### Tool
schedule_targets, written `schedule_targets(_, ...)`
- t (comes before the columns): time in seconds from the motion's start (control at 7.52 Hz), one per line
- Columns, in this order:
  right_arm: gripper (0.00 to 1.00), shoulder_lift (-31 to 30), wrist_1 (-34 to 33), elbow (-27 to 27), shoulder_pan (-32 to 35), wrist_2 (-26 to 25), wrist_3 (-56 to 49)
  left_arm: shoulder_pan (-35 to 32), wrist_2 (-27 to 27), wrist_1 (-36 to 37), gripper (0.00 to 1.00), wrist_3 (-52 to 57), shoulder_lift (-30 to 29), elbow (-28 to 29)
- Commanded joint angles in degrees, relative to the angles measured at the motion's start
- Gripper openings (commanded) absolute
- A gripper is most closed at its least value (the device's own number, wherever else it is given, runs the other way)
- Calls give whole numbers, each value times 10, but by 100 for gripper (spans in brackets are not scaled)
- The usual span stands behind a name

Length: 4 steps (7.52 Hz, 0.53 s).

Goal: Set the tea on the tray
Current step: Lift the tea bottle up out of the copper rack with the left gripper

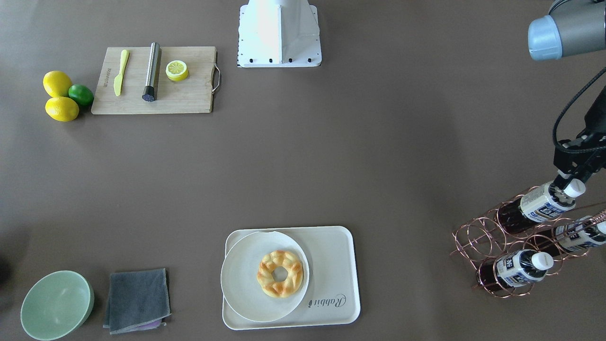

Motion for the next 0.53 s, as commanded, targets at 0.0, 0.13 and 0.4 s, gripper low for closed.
schedule_targets(0.0,100,1,0,-1,0,1,0,-28,-6,132,0,3,-36,-86)
schedule_targets(0.13,100,1,0,-1,0,2,0,-28,-6,157,0,3,-45,-108)
schedule_targets(0.4,100,1,0,-3,0,2,-1,-10,-1,210,0,-33,-100,-112)
